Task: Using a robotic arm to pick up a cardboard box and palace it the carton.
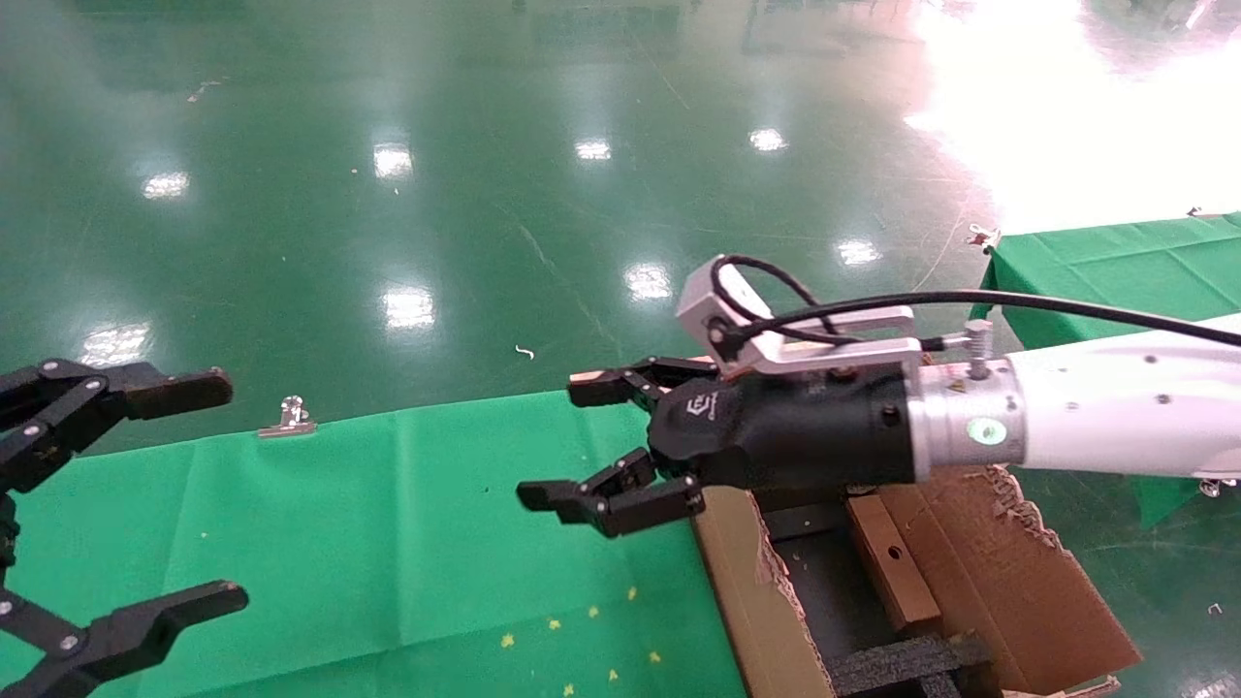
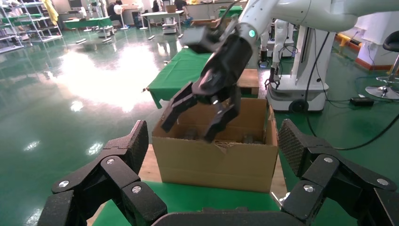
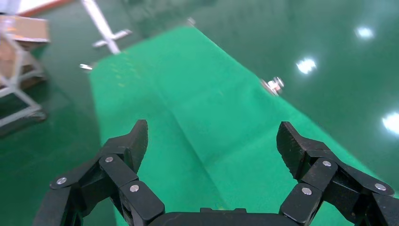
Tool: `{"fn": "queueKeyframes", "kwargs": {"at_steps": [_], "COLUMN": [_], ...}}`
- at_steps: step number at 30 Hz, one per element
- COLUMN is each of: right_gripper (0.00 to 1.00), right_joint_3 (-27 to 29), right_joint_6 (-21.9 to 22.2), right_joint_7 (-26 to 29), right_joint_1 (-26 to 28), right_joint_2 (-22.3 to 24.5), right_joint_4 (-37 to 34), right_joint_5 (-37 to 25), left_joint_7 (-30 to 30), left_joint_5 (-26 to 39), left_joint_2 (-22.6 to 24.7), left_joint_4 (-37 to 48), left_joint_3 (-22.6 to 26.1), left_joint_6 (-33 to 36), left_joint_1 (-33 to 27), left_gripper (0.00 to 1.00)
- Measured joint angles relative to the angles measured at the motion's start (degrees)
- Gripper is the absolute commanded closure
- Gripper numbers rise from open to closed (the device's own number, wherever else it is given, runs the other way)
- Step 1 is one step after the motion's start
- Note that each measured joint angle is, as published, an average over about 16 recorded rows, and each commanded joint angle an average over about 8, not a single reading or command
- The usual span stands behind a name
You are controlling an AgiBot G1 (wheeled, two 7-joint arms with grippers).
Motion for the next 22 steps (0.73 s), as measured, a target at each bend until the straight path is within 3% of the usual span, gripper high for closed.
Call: {"fn": "queueKeyframes", "kwargs": {"at_steps": [12, 22], "right_gripper": [0.00, 0.00], "right_joint_3": [18.2, 24.7], "right_joint_6": [-14.2, -19.2], "right_joint_7": [-16.8, -22.3], "right_joint_1": [-9.3, -12.7], "right_joint_2": [-1.3, -1.7], "right_joint_4": [-1.0, -1.4], "right_joint_5": [10.3, 14.0], "left_joint_7": [0.0, 0.0], "left_joint_5": [0.0, 0.0], "left_joint_2": [0.0, 0.0], "left_joint_4": [0.0, 0.0], "left_joint_3": [0.0, 0.0], "left_joint_6": [0.0, 0.0], "left_joint_1": [0.0, 0.0], "left_gripper": [0.00, 0.00]}}
